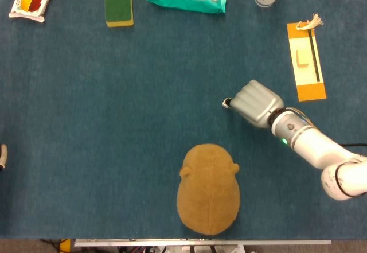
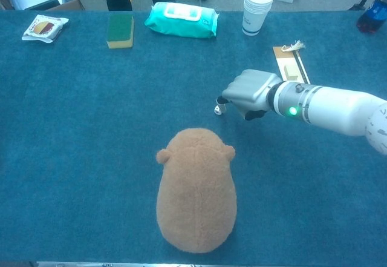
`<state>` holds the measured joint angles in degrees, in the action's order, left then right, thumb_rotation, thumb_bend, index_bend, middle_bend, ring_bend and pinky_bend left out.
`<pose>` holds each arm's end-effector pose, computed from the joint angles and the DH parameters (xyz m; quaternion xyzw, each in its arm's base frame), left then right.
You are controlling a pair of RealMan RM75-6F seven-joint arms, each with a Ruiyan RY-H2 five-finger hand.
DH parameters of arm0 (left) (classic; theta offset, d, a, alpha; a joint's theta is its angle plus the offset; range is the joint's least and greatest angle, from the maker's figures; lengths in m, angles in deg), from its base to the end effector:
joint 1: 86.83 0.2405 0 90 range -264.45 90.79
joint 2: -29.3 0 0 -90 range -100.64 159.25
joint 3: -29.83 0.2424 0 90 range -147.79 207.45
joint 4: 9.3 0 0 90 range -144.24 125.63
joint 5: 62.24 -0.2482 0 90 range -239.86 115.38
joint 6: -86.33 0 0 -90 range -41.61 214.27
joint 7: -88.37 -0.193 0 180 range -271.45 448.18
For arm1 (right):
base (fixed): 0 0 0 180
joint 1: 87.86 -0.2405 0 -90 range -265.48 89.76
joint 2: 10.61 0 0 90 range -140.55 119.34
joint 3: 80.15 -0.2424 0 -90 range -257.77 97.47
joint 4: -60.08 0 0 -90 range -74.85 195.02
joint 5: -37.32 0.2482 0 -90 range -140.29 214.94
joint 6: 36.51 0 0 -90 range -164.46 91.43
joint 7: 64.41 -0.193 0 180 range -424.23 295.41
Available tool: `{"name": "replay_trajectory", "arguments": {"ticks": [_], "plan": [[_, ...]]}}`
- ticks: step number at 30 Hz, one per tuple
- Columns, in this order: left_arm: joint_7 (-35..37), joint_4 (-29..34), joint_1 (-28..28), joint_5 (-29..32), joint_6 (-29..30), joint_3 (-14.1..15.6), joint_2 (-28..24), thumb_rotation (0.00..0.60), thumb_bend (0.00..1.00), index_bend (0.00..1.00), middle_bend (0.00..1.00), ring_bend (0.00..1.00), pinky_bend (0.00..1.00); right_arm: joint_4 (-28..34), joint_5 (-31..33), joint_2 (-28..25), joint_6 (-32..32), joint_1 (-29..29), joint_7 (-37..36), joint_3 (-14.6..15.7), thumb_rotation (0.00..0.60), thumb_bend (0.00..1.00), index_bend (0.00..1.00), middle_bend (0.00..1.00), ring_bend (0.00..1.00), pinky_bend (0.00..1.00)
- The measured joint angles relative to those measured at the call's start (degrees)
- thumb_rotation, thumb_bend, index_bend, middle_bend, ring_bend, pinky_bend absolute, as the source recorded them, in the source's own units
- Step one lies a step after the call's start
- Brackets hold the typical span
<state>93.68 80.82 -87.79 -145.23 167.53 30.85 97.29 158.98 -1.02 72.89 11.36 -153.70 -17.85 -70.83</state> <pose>-0.3480 0.1902 0.0792 -0.5608 -0.4921 -0.3534 0.5644 -0.1162 -0.3186 -0.1233 0.9099 -0.2268 0.1215 0.3254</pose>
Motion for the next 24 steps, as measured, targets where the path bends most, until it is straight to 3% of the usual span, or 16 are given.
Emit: {"name": "replay_trajectory", "arguments": {"ticks": [24], "plan": [[0.48, -0.40, 0.20, 0.23, -0.21, 0.08, 0.30, 0.600, 0.43, 0.32, 0.24, 0.17, 0.42, -3.42, -4.36, 2.18, 0.70, 1.90, -2.63, -1.54, 0.600, 1.00, 0.28, 1.00, 1.00, 1.00]]}}
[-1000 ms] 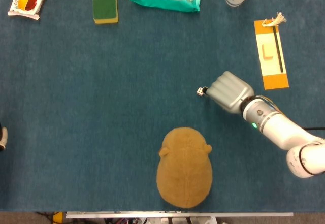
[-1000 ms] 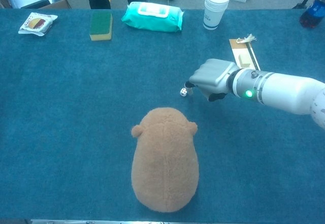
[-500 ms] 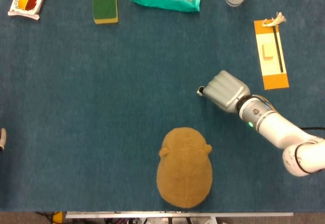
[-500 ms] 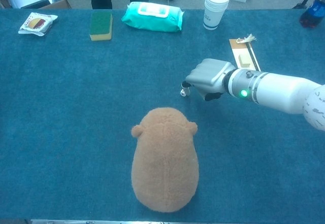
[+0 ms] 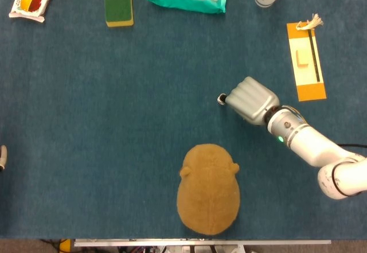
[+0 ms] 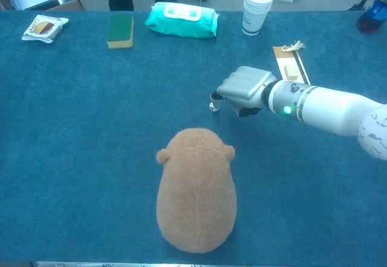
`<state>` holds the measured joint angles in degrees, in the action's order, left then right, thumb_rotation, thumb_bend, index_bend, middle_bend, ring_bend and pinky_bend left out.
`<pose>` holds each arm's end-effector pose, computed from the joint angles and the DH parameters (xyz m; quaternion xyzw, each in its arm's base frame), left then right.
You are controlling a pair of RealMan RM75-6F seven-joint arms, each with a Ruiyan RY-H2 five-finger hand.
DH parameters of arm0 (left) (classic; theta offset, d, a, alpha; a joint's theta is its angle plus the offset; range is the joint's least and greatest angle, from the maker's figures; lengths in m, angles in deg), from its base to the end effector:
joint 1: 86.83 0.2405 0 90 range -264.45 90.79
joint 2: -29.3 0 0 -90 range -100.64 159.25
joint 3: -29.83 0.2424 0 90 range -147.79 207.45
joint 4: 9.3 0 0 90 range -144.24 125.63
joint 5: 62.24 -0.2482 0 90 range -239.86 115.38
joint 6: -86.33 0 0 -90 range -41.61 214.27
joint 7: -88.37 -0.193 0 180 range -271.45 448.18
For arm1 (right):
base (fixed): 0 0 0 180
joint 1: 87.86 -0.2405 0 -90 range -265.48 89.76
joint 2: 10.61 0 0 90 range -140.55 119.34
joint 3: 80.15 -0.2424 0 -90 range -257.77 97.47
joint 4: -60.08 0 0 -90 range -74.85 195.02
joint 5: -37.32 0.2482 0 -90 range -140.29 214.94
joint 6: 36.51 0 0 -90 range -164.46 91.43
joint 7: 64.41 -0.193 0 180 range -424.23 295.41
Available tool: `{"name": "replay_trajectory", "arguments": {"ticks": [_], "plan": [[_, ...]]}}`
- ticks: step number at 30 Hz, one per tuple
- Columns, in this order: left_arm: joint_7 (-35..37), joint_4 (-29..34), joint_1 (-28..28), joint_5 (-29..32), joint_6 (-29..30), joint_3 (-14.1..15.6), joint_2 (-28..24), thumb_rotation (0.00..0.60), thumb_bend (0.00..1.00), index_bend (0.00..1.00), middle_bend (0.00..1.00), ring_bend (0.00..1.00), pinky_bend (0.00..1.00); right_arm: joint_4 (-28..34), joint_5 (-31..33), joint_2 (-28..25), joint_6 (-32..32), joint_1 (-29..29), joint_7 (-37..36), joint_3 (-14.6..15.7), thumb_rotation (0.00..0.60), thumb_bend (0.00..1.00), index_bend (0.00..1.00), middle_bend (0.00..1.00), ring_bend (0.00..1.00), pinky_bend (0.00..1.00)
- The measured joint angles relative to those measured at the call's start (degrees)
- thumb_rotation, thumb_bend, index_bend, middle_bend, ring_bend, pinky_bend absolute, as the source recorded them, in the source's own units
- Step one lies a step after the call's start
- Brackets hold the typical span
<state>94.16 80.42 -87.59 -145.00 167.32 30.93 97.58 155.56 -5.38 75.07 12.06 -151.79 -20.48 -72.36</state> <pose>-0.3506 0.1884 0.0777 -0.5577 -0.4970 -0.3520 0.5640 -0.1094 -0.3263 -0.1290 0.9039 -0.2247 0.1528 0.3305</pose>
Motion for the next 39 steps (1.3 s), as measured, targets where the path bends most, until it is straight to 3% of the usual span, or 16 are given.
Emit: {"name": "replay_trajectory", "arguments": {"ticks": [16, 25, 30, 39], "plan": [[0.38, -0.45, 0.01, 0.16, -0.37, 0.03, 0.19, 0.600, 0.43, 0.32, 0.24, 0.17, 0.42, -3.86, -3.85, 1.92, -0.33, 2.08, -3.33, -2.32, 0.600, 1.00, 0.27, 1.00, 1.00, 1.00], [0.36, -0.58, -0.11, 0.16, -0.58, -0.01, 0.29, 0.600, 0.43, 0.32, 0.24, 0.17, 0.42, -1.26, -8.59, -0.67, 2.34, 4.64, -5.50, -2.56, 0.600, 1.00, 0.23, 1.00, 1.00, 1.00], [-0.20, -0.17, -0.38, -0.07, -0.61, -0.14, 0.16, 0.600, 0.43, 0.32, 0.24, 0.17, 0.42, 0.21, -14.76, -3.34, 6.66, 8.04, -9.17, -2.47, 0.600, 1.00, 0.18, 0.98, 0.89, 1.00], [-1.54, 1.13, -1.72, -0.88, -0.97, -0.85, -0.49, 0.600, 0.43, 0.32, 0.24, 0.17, 0.42, 1.42, -28.37, -9.02, 19.23, 17.24, -18.59, -2.23, 0.600, 1.00, 0.07, 0.73, 0.66, 0.99]]}}
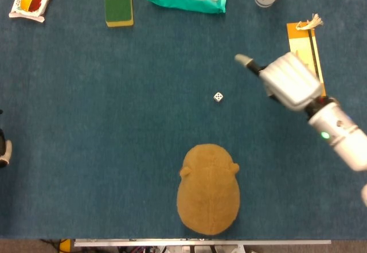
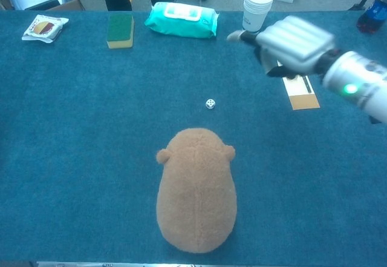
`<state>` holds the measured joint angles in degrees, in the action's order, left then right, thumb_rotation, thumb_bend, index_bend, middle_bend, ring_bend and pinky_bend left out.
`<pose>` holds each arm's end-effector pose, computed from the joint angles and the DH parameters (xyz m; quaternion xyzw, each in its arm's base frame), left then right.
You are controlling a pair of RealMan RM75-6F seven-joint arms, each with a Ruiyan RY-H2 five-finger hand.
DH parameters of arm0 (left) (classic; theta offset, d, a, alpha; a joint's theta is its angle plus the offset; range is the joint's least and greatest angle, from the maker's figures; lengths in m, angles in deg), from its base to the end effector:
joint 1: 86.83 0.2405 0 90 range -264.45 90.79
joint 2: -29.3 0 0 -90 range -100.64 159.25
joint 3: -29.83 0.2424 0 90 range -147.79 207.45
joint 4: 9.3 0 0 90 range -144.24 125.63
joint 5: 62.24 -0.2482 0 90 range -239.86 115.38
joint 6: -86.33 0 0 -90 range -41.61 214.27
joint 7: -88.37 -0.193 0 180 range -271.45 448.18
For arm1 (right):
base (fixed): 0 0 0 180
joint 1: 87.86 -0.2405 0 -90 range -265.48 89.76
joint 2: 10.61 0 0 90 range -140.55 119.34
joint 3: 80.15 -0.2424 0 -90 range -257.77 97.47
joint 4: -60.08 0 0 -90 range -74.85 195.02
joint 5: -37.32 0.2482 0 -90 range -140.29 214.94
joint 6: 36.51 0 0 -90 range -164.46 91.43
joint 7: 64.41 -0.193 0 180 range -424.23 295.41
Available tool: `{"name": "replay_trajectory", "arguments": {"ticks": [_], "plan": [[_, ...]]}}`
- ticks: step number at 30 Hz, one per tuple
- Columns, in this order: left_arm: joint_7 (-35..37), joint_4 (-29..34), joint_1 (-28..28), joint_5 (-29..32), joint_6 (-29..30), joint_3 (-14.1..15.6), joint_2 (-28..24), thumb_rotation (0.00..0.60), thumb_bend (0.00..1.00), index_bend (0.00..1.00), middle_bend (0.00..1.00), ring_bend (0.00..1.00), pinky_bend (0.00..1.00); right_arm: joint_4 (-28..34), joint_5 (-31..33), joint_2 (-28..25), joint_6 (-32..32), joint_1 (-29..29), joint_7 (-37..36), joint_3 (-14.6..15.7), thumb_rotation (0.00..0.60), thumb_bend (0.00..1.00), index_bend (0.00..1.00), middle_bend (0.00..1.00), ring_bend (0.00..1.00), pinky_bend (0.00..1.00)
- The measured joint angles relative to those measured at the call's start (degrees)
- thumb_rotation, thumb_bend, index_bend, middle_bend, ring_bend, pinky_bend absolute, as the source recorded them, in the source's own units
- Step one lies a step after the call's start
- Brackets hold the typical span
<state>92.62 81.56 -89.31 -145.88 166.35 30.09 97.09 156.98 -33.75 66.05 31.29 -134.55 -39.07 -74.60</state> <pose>-0.3384 0.2025 0.0767 -0.5747 -0.4823 -0.3584 0.5556 -0.1289 -0.3360 -0.0306 0.8093 -0.2371 0.3428 0.4140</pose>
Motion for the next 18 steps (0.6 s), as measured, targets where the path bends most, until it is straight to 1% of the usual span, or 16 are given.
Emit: {"name": "replay_trajectory", "arguments": {"ticks": [1, 3, 5, 8, 10, 14, 18], "plan": [[-0.03, 0.08, -0.19, -0.15, 0.01, -0.15, -0.06, 0.600, 0.43, 0.32, 0.24, 0.17, 0.42, 0.14, -1.80, -0.84, 1.71, 1.35, -1.04, 0.16, 0.600, 1.00, 0.06, 0.71, 0.62, 0.96], [-0.04, 0.26, -0.65, -0.52, 0.06, -0.51, -0.22, 0.600, 0.43, 0.32, 0.24, 0.17, 0.42, 0.53, -4.32, -2.31, 4.11, 3.46, -2.45, 0.50, 0.600, 1.00, 0.05, 0.62, 0.52, 0.87], [-0.07, 0.48, -1.17, -0.95, 0.10, -0.85, -0.48, 0.600, 0.43, 0.32, 0.24, 0.17, 0.42, 1.39, -6.80, -4.29, 6.62, 5.81, -3.75, 1.00, 0.600, 1.00, 0.05, 0.54, 0.46, 0.81], [0.09, 0.99, -1.89, -1.60, 0.41, -1.56, -1.02, 0.600, 0.43, 0.35, 0.27, 0.19, 0.43, 2.89, -9.46, -6.74, 10.14, 8.86, -5.19, 1.69, 0.600, 1.00, 0.05, 0.43, 0.40, 0.76], [0.24, 1.25, -2.24, -1.93, 0.82, -2.04, -1.38, 0.600, 0.43, 0.36, 0.28, 0.19, 0.43, 3.72, -11.21, -7.80, 13.01, 11.12, -6.30, 2.13, 0.600, 1.00, 0.06, 0.40, 0.39, 0.75], [0.59, 1.88, -2.68, -2.94, 2.89, -3.21, -1.91, 0.600, 0.43, 0.36, 0.28, 0.19, 0.43, 4.22, -14.61, -9.36, 19.79, 16.15, -9.20, 2.84, 0.600, 1.00, 0.21, 0.37, 0.36, 0.73], [1.22, 2.54, -2.99, -4.24, 5.47, -4.41, -2.11, 0.600, 0.43, 0.36, 0.29, 0.22, 0.45, 2.14, -17.83, -9.64, 27.95, 21.91, -14.47, 2.93, 0.600, 1.00, 0.31, 0.38, 0.34, 0.68]]}}
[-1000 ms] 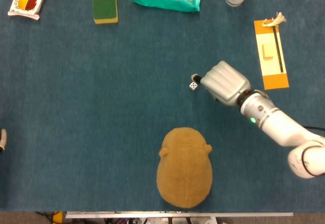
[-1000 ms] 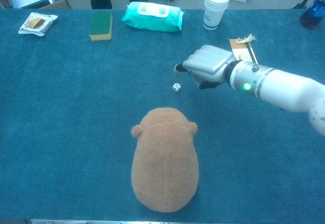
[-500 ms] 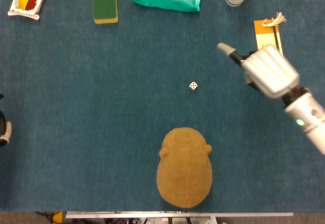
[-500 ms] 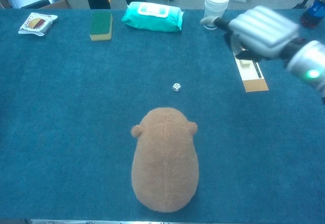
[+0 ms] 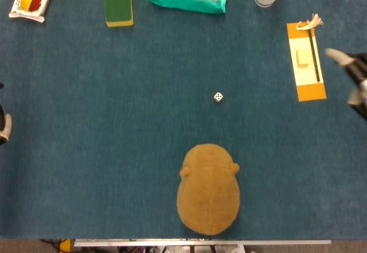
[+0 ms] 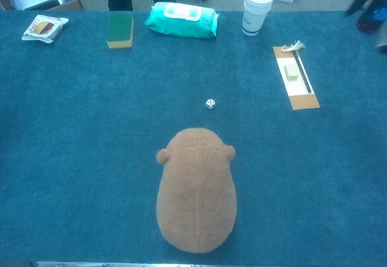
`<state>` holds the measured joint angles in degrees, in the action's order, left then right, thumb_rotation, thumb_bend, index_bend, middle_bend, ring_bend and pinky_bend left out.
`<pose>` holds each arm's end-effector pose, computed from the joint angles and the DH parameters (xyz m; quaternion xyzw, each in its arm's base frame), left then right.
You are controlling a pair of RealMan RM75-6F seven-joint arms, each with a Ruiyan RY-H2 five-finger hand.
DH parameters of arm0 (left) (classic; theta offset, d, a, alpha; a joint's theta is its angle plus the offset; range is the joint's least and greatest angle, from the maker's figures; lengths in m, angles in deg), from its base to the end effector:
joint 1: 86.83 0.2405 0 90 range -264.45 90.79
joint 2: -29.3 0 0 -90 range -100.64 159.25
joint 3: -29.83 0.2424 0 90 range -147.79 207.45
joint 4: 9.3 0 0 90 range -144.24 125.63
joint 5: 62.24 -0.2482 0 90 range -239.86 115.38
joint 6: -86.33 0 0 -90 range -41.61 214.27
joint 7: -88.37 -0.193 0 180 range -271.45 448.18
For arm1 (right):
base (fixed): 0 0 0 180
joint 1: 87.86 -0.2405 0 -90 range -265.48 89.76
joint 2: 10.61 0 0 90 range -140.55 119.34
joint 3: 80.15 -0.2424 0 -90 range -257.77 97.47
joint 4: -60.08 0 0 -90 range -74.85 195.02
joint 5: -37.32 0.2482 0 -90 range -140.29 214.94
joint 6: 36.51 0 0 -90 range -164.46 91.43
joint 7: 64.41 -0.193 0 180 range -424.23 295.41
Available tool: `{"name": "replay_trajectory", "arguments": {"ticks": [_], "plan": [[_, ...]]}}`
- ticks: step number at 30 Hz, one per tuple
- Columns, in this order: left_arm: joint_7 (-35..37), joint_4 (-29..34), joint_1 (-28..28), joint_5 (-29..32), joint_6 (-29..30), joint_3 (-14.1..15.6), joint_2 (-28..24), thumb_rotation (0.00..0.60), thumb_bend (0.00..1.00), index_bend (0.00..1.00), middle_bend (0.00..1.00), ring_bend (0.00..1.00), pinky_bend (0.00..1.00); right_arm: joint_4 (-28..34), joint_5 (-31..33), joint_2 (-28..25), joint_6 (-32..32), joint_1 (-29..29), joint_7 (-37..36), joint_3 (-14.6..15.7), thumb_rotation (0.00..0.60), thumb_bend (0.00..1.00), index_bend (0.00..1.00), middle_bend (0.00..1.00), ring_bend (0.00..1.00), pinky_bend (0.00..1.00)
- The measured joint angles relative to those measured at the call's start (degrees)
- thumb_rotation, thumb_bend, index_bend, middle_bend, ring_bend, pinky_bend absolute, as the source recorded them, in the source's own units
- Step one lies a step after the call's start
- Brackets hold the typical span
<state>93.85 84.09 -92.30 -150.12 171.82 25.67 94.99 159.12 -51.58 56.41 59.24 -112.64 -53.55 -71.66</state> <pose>-0.2940 0.2400 0.1102 -0.5736 -0.4100 -0.4478 0.5499 -0.1995 -0.2644 0.0901 0.6687 -0.2645 0.4771 0.5051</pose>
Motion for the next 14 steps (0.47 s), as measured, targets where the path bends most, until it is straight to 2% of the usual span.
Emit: {"name": "replay_trajectory", "arguments": {"ticks": [4, 7, 14], "plan": [[0.41, -0.35, -0.69, -1.18, 1.28, -0.83, 0.61, 0.600, 0.43, 0.36, 0.30, 0.23, 0.45, -6.28, -1.78, 1.57, 7.96, 6.17, -7.48, -0.82, 0.600, 1.00, 0.35, 0.39, 0.34, 0.67], [0.16, -0.21, -1.13, -1.10, 0.84, -0.90, 0.57, 0.600, 0.43, 0.36, 0.30, 0.23, 0.45, -11.33, -1.90, 3.38, 11.59, 10.48, -11.71, -1.95, 0.600, 1.00, 0.36, 0.40, 0.34, 0.67], [-1.23, 1.13, -1.40, -0.52, 0.60, -0.78, 0.35, 0.600, 0.43, 0.36, 0.30, 0.23, 0.45, -17.33, -0.73, 5.97, 13.60, 16.01, -17.56, -5.18, 0.600, 1.00, 0.36, 0.40, 0.34, 0.67]]}}
